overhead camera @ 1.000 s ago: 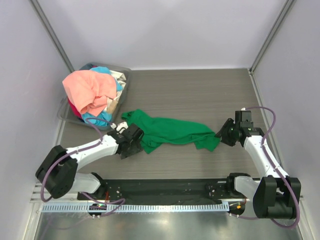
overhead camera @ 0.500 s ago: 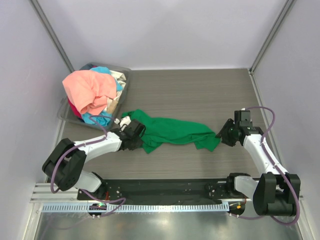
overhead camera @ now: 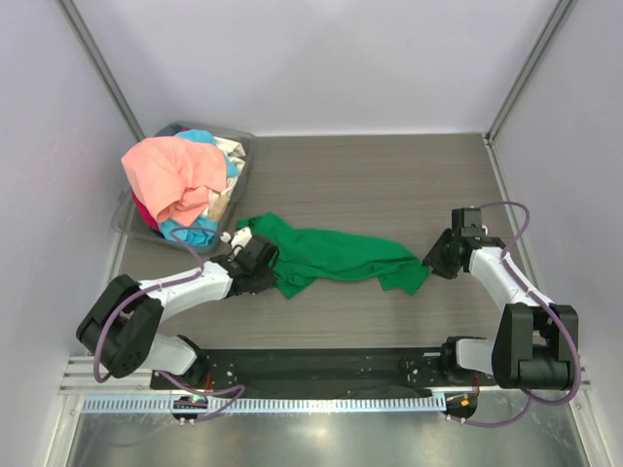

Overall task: Fold and stack the t-shirts
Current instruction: Flatten the tshirt out

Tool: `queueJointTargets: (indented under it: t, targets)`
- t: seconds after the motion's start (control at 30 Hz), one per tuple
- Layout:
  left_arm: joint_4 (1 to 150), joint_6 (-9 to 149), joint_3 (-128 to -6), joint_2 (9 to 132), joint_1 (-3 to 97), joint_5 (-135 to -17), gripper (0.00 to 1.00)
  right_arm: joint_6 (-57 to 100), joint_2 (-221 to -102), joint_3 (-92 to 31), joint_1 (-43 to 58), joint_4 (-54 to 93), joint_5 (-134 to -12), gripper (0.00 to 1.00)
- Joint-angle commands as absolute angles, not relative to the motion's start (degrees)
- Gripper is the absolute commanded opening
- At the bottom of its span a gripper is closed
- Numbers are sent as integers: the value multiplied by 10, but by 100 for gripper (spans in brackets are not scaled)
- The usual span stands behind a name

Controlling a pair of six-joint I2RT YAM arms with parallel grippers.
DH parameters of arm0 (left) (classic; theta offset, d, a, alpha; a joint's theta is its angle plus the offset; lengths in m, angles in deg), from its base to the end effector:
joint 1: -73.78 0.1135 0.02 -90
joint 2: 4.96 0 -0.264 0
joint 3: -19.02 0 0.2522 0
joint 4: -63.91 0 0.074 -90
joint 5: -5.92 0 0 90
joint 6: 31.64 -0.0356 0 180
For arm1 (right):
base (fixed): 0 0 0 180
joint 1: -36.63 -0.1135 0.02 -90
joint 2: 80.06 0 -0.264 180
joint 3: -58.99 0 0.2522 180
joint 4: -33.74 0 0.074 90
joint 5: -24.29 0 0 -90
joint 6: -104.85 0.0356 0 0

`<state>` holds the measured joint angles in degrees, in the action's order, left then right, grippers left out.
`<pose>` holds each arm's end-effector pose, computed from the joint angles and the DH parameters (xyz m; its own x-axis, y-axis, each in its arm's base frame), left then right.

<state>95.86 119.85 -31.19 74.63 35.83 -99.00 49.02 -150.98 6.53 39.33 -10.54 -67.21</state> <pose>0.1981 -0.1429 0.1543 -0.7668 -0.4788 -0.4275 -0.3708 0.8741 -0.3138 0.2229 -0.0096 0.1857 -0.7149 0.5958 -0.3659 0.5278 0.8031 0.2765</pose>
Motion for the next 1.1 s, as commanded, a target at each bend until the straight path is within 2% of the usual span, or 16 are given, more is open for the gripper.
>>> queueJointTargets:
  t: [0.0, 0.13, 0.47, 0.63, 0.83, 1.07]
  targets:
    - [967, 1194, -286, 754, 363, -987, 0, 485, -1520, 37, 391, -68, -660, 39]
    - [965, 1193, -286, 758, 363, -986, 0, 482, -1529, 42, 391, -59, -660, 34]
    - [964, 1194, -290, 759, 363, -982, 0, 484, -1522, 60, 391, -45, -673, 31]
    - [971, 1196, -288, 746, 363, -983, 0, 486, -1514, 71, 390, -45, -673, 31]
    - [981, 1194, -288, 736, 363, -988, 0, 484, -1508, 88, 390, -45, -668, 36]
    - [978, 1196, -289, 744, 363, -988, 0, 490, -1500, 86, 388, -44, -682, 33]
